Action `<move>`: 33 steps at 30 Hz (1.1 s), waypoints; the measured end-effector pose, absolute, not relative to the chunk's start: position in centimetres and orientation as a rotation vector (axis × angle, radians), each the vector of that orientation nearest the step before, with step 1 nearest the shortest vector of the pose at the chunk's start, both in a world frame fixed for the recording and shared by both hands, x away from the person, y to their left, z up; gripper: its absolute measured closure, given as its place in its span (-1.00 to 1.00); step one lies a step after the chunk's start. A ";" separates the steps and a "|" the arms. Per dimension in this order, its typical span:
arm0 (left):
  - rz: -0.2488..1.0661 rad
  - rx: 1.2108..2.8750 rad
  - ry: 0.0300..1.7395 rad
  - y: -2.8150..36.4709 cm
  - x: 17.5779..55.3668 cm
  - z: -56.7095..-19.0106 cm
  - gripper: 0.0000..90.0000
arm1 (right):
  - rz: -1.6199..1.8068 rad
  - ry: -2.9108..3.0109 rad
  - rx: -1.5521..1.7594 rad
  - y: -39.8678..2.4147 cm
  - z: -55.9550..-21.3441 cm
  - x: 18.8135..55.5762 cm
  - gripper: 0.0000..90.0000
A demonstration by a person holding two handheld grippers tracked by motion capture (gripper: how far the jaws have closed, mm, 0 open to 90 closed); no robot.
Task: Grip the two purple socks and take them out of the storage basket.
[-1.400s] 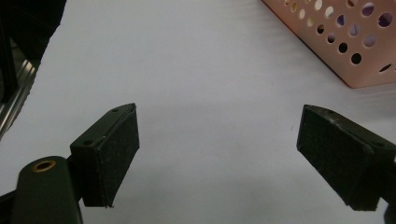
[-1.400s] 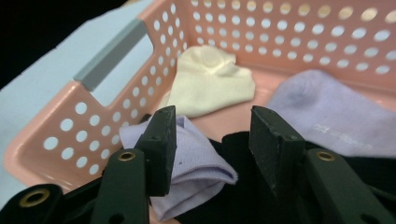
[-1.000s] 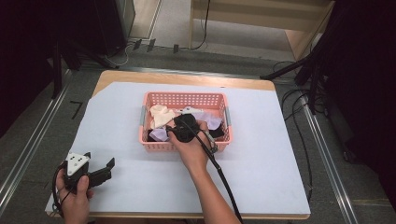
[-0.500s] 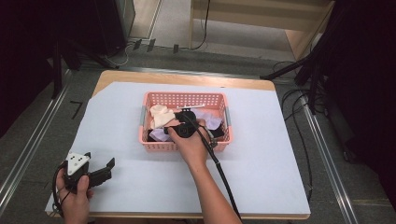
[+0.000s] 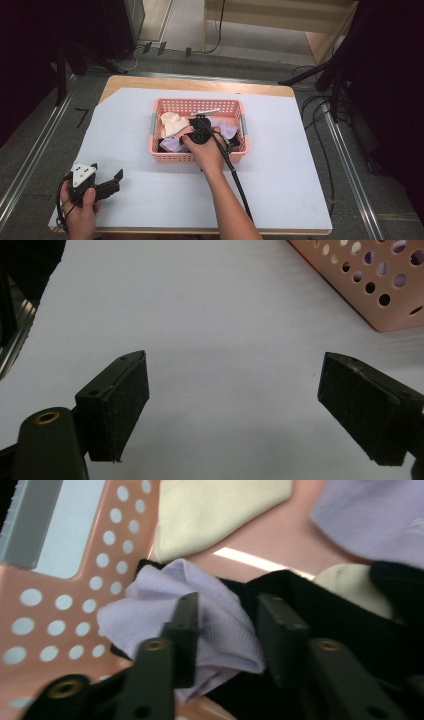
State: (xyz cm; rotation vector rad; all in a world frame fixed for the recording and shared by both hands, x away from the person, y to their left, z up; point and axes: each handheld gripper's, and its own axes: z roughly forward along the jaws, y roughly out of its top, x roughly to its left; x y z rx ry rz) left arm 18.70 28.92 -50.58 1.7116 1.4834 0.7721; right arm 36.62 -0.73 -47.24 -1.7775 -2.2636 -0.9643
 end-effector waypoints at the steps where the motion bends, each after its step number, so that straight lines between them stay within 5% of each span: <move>1: 0.772 1.713 1.484 28.9 18.7 -50.6 -0.68 | -0.967 -2.260 -1.769 -0.8 -47.3 36.7 0.69; 2: 0.770 1.709 1.483 28.9 18.7 -50.6 -0.68 | -1.016 -2.264 -1.744 -1.0 -47.1 36.6 0.83; 21: 0.776 1.717 1.485 28.9 18.7 -50.6 -0.68 | -1.754 -2.143 -1.974 -7.7 -42.2 34.0 0.88; 28: 0.779 1.718 1.485 28.9 18.7 -50.6 -0.68 | -1.483 -2.284 -1.908 -7.3 -44.0 34.7 0.84; 33: 0.776 1.718 1.485 28.9 18.7 -50.6 -0.68 | -1.292 -2.415 -1.889 -5.4 -44.8 35.0 0.50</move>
